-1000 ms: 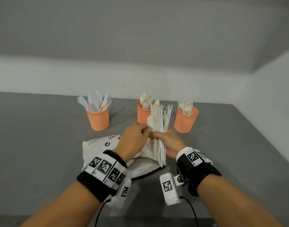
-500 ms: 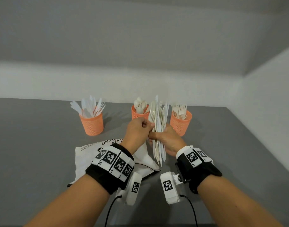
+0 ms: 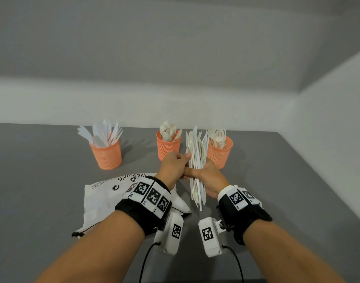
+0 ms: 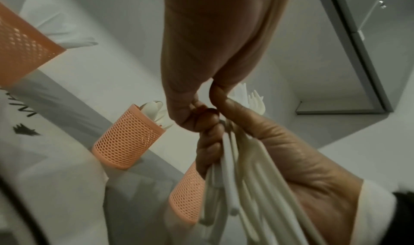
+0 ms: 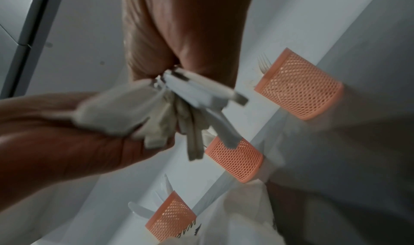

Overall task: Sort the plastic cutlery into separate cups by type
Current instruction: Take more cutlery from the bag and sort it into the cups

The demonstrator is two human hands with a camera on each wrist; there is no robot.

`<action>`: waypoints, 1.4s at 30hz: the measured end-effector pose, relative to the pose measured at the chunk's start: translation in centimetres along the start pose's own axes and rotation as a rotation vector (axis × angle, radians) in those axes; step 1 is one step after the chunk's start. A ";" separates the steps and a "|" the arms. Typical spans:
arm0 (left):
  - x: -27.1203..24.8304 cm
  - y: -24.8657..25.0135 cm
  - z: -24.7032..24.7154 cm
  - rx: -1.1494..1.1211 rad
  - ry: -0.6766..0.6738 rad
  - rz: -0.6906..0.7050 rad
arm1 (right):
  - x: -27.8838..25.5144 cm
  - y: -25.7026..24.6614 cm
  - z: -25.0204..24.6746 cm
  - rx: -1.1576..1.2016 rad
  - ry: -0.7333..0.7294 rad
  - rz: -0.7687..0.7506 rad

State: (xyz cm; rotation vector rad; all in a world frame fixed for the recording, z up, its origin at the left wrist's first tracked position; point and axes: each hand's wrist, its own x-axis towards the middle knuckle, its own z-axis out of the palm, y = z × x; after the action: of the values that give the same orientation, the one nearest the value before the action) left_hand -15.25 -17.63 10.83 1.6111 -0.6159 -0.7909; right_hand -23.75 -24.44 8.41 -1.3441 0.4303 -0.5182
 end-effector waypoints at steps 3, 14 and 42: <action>0.0 -0.4 0.4 0.198 -0.017 0.060 | -0.2 0.5 -0.9 -0.028 0.012 0.009; 1.6 0.2 2.0 -0.022 0.257 0.152 | -0.1 1.1 -3.6 -0.031 0.028 0.079; 2.2 -0.2 5.3 -0.215 -0.095 0.150 | 0.3 1.0 -6.1 -0.035 0.093 -0.111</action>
State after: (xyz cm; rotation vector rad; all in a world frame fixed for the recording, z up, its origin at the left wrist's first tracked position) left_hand -18.00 -22.60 9.78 1.3224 -0.6873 -0.7971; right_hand -26.91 -29.39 6.34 -1.3867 0.4439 -0.6694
